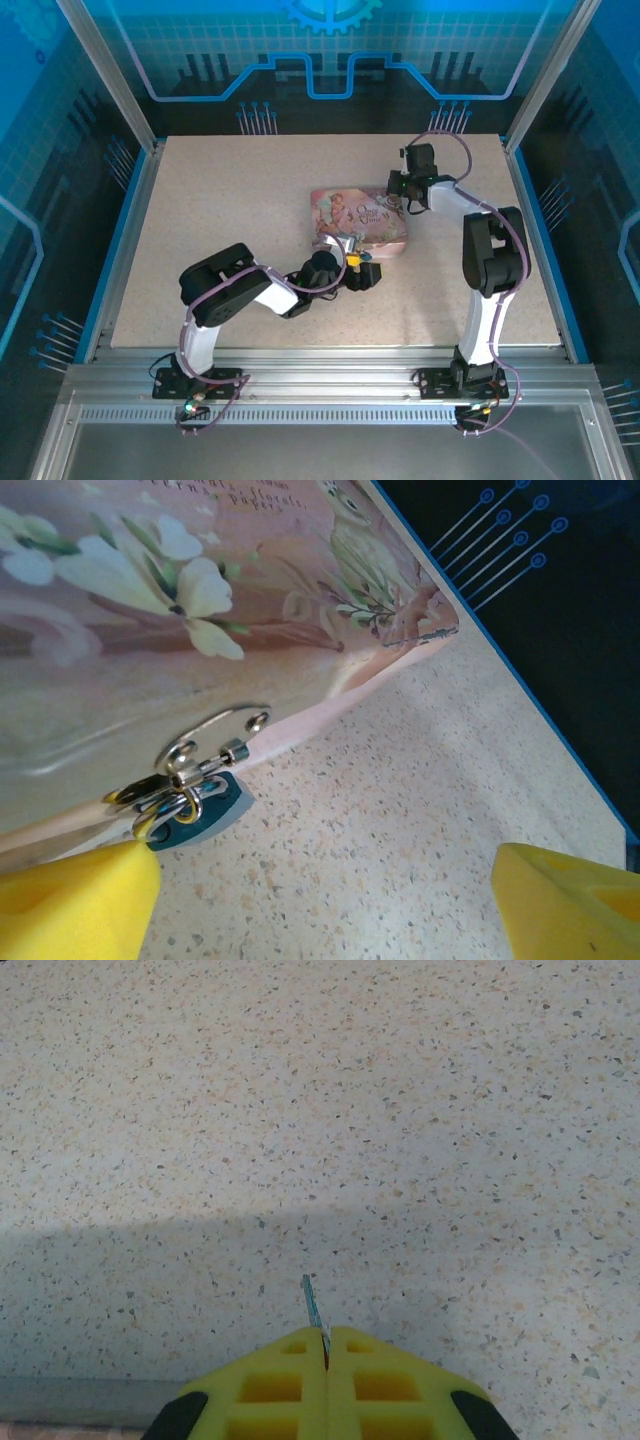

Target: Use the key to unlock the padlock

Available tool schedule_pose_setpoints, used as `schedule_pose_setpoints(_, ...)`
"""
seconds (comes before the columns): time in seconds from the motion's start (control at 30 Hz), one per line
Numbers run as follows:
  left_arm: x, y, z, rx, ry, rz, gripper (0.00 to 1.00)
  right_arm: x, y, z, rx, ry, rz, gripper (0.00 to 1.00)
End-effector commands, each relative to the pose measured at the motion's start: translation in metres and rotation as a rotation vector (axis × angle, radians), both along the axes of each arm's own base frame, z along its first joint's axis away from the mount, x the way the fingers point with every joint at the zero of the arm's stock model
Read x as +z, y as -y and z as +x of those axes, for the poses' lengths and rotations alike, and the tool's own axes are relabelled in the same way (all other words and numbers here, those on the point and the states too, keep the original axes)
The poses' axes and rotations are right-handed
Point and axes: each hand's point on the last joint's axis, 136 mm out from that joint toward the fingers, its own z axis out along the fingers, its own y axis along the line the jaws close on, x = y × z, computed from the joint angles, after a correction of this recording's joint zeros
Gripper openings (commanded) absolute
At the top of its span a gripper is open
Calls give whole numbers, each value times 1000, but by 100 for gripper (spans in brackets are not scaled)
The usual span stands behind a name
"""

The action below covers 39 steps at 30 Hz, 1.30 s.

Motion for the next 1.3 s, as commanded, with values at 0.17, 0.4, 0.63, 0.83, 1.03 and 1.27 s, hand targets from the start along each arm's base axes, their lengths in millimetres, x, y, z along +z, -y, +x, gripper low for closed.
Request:
schedule_pose_setpoints(0.17,13,0,11,62,18,-17,90,-35,-35,-48,93,-180,43,0)
schedule_pose_setpoints(0.4,8,-10,19,193,28,45,95,-33,-37,-48,94,-173,52,0)
schedule_pose_setpoints(0.63,28,-8,11,114,100,-96,88,-28,-37,-48,100,-161,47,0)
schedule_pose_setpoints(0.83,37,-21,4,80,104,-188,73,-26,-37,-49,102,-156,45,0)
schedule_pose_setpoints(1.03,35,-27,-2,56,72,-216,64,-24,-37,-49,99,-155,44,0)
schedule_pose_setpoints(1.27,25,-36,1,68,12,-203,54,-26,-37,-51,103,-160,37,0)
